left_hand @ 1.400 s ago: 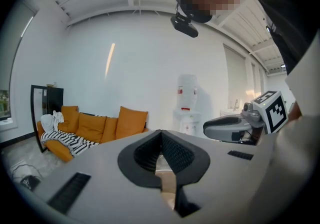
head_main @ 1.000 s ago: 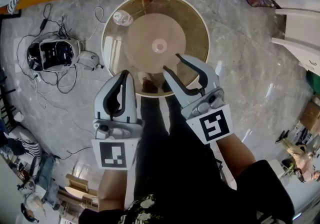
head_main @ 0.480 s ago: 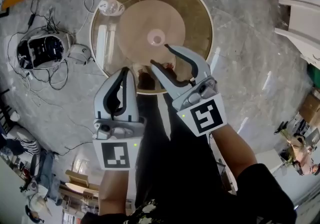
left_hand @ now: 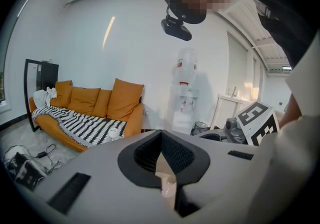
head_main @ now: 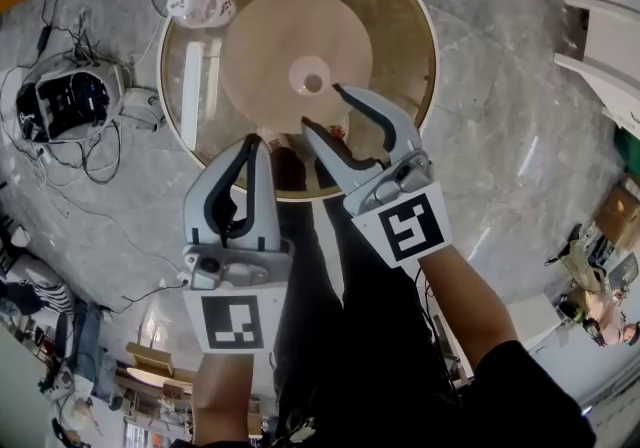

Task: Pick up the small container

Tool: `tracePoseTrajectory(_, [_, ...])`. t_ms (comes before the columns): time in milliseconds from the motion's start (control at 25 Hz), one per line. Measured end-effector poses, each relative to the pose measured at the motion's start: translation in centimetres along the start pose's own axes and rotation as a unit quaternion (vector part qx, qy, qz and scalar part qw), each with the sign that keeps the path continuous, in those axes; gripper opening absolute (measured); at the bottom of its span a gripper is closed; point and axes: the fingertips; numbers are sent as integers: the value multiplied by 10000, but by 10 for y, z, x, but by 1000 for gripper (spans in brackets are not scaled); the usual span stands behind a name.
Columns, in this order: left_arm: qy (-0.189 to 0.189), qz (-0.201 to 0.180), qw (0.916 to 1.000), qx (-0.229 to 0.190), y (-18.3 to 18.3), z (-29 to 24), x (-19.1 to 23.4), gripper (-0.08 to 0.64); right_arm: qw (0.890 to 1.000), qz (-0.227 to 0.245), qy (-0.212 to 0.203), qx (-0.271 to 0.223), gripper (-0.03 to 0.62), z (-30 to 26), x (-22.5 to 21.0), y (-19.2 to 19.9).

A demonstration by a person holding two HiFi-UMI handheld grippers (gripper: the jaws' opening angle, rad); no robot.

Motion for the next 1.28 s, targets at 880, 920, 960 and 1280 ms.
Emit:
tracePoseTrajectory(880, [105, -49, 9996, 261, 122, -86, -1, 6, 9993, -30, -40, 367, 196, -87, -9, 122])
tracePoseTrajectory(920, [103, -44, 9996, 272, 126, -88, -1, 6, 9993, -16, -50, 369, 195, -90, -7, 126])
tracePoseTrajectory(960, [100, -33, 9996, 268, 130, -89, -1, 6, 9993, 7, -52, 362, 195, -93, -7, 129])
tracePoseTrajectory(1280, [126, -21, 9994, 327, 158, -99, 3, 6, 9993, 77, 72, 351, 195, -121, -11, 146])
Point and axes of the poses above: the fingertips, and each gripper's own axes: z backward along the fingers, x to its left, y out of its underside, and after that the axes turned 14 degrees about x, right-handed
